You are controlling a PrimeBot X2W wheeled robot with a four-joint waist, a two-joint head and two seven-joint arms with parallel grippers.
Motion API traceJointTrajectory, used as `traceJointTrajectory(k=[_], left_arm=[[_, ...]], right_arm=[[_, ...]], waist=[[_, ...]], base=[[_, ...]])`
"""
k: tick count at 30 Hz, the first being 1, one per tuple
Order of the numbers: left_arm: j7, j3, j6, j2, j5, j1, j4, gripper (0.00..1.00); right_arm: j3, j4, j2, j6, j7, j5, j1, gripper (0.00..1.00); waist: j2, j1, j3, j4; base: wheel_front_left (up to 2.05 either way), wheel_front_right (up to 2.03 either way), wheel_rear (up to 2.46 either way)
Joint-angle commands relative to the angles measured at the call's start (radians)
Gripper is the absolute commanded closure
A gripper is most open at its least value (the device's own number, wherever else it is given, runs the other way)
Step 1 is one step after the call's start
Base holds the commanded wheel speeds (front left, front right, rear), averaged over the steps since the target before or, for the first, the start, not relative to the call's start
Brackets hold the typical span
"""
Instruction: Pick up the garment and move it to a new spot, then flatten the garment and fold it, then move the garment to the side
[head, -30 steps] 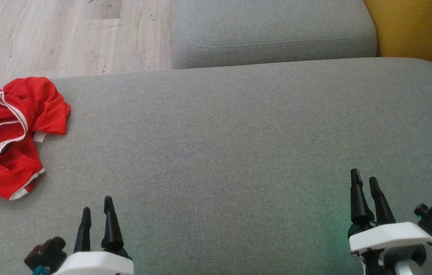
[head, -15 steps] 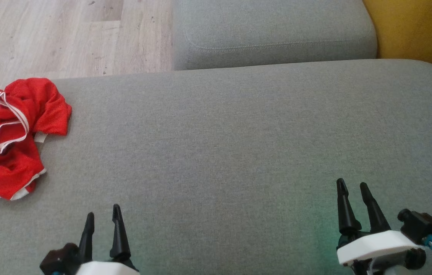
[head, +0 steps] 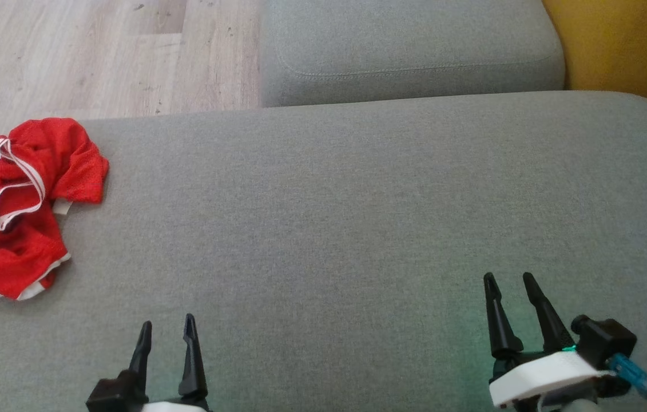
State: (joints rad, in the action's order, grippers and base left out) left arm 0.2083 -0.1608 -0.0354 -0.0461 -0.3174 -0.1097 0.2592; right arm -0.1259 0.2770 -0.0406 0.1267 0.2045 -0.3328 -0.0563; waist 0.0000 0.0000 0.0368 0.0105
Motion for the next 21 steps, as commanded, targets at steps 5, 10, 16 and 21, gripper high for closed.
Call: traceJointTrajectory(k=[5, 10, 16, 21], left_arm=[[0.028, 0.018, -0.014, -0.004, 0.074, 0.017, -0.021, 0.00], [0.042, 0.017, -0.022, -0.004, 0.121, 0.011, -0.012, 0.00], [0.053, 0.021, -0.028, -0.004, 0.149, 0.006, 0.003, 0.00], [0.053, 0.030, -0.025, -0.004, 0.142, 0.009, 0.015, 0.00]], right_arm=[[-0.038, -0.019, -0.009, 0.004, 0.031, 0.083, 0.020, 0.00], [-0.051, -0.007, -0.009, 0.004, 0.046, 0.141, 0.018, 0.00], [-0.062, 0.008, -0.010, 0.004, 0.057, 0.186, 0.020, 0.00], [-0.063, 0.015, -0.010, 0.004, 0.057, 0.185, 0.021, 0.00]], waist=[[0.0000, 0.0000, 0.003, 0.001], [0.0000, 0.0000, 0.005, 0.001], [0.0000, 0.0000, 0.005, 0.001], [0.0000, 0.0000, 0.005, 0.000]], base=[[0.00, 0.00, 0.00], [0.00, 0.00, 0.00], [0.00, 0.00, 0.00], [0.00, 0.00, 0.00]])
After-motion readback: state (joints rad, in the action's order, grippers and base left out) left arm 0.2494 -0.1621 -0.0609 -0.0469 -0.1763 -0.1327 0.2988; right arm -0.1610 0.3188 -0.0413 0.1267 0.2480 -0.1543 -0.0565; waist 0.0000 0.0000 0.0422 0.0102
